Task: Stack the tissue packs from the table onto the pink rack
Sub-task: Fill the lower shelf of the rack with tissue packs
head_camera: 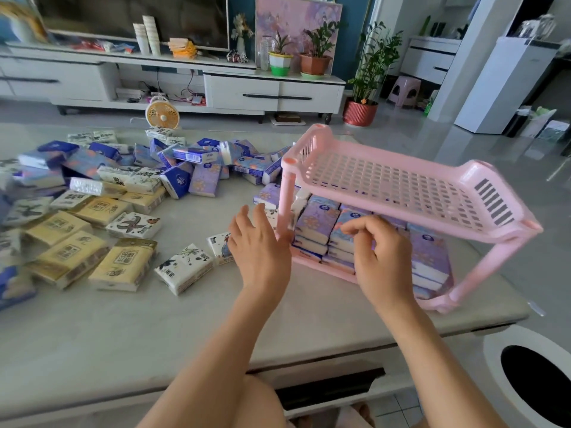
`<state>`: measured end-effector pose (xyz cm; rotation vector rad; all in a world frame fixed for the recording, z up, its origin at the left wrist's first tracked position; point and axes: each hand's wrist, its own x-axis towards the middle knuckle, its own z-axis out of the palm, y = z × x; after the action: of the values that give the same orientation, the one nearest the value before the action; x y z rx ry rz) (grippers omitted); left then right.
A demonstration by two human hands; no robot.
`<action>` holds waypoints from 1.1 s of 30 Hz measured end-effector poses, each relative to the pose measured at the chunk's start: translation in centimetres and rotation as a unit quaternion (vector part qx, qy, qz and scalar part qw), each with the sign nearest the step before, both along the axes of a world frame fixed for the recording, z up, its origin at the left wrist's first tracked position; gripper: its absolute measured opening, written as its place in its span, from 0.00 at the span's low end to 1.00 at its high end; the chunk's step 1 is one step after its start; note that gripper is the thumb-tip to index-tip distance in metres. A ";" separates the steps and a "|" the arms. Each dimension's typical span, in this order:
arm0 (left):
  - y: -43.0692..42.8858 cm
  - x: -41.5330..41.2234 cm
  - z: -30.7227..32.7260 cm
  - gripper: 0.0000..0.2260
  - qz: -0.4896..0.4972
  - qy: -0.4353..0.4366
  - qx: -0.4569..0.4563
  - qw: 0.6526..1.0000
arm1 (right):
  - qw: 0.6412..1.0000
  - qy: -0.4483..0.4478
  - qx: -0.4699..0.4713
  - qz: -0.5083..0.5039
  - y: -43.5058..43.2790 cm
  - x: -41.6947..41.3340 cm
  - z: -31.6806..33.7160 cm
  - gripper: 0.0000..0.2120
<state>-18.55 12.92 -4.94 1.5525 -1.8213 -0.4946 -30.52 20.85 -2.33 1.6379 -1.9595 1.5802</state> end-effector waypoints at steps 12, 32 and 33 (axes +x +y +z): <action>-3.6 5.8 2.6 0.23 -0.070 -0.123 0.023 0.990 | 0.966 0.031 0.195 0.168 -3.9 7.3 -0.4 0.11; 0.5 14.2 0.9 0.27 -0.107 -0.062 0.014 0.992 | 0.895 0.290 0.271 0.204 -5.7 10.1 -0.8 0.31; 0.9 14.0 1.3 0.26 -0.109 -0.036 0.003 0.993 | 0.910 0.248 0.261 0.206 -4.8 9.4 -0.6 0.31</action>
<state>-4.54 13.87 -3.68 1.3986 -2.0602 -0.5518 -21.10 16.05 -2.90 2.4836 -1.9174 0.5981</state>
